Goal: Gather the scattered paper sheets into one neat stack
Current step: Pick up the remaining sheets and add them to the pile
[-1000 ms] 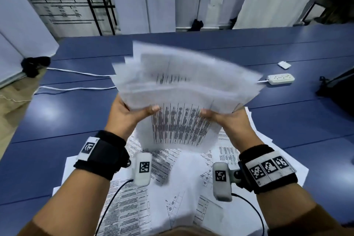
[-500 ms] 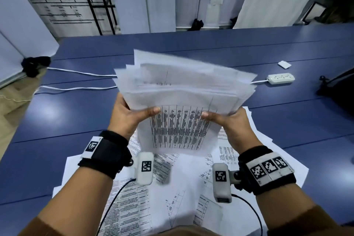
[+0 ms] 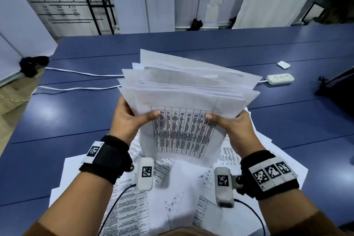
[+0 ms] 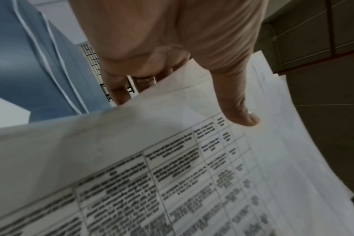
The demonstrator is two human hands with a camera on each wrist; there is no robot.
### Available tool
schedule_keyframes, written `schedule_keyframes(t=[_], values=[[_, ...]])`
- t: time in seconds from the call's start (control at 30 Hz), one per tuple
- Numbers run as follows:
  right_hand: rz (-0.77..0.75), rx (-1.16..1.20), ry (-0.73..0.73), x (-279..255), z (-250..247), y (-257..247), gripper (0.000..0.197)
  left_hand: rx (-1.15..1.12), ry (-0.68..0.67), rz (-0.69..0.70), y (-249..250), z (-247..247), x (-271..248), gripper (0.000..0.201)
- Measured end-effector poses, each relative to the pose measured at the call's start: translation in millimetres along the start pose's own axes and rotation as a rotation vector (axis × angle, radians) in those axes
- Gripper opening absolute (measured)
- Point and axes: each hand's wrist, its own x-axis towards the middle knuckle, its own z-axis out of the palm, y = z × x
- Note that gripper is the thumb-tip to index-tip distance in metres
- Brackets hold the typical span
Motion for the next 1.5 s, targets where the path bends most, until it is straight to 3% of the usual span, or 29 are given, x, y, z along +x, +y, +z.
schedule_keyframes(t=[0.07,0.17,0.27,0.37,0.4,0.43,0.57,0.7,0.87,1.03,1.13,1.23,1.37,1.5], values=[[0.033,0.023,0.013,-1.3,-1.2,5.0,0.051,-0.002,-0.016,-0.029,-5.3,0.2,-2.4,0.095],[0.013,0.016,-0.004,-4.2,9.8,3.3,0.044,0.039,-0.071,-0.035,-4.3,11.7,-6.1,0.09],[-0.025,0.01,0.065,-0.8,22.1,-2.8,0.046,0.07,-0.011,0.019,4.9,26.8,-8.1,0.068],[-0.042,0.015,0.181,3.6,28.6,-6.0,0.1,0.053,0.059,0.121,15.8,29.5,-6.5,0.046],[-0.064,0.001,0.2,2.9,30.6,-8.1,0.105,0.05,0.061,0.149,19.5,28.8,-6.4,0.046],[-0.089,-0.006,0.198,1.3,31.9,-10.2,0.101,0.051,0.072,0.174,20.9,26.6,-6.2,0.049],[-0.17,0.018,0.091,-6.8,29.4,-21.5,0.051,0.071,0.082,0.205,24.2,15.9,-7.8,0.069],[-0.16,0.075,0.063,-6.1,19.6,-21.1,0.06,0.039,0.033,0.125,15.8,1.0,-3.2,0.091],[-0.176,0.058,-0.039,-9.3,23.8,-21.6,0.037,0.055,-0.064,0.084,15.9,9.3,-3.6,0.105],[-0.171,0.072,-0.021,-8.2,17.9,-21.2,0.04,0.023,-0.056,0.108,17.3,5.0,-1.0,0.111],[-0.183,0.057,-0.039,-12.0,23.9,-21.8,0.041,0.042,-0.113,0.095,18.6,10.2,-5.0,0.108],[-0.185,0.077,-0.029,-11.5,20.9,-21.4,0.041,-0.001,-0.041,0.126,17.6,2.1,-2.2,0.09],[-0.092,0.037,0.022,-7.6,9.2,-9.3,0.064,0.037,-0.096,0.05,12.5,-9.4,-0.2,0.077],[0.009,-0.061,0.026,-15.2,16.5,5.8,0.038,0.178,-0.143,-0.048,-2.6,-2.1,-10.3,0.063]])
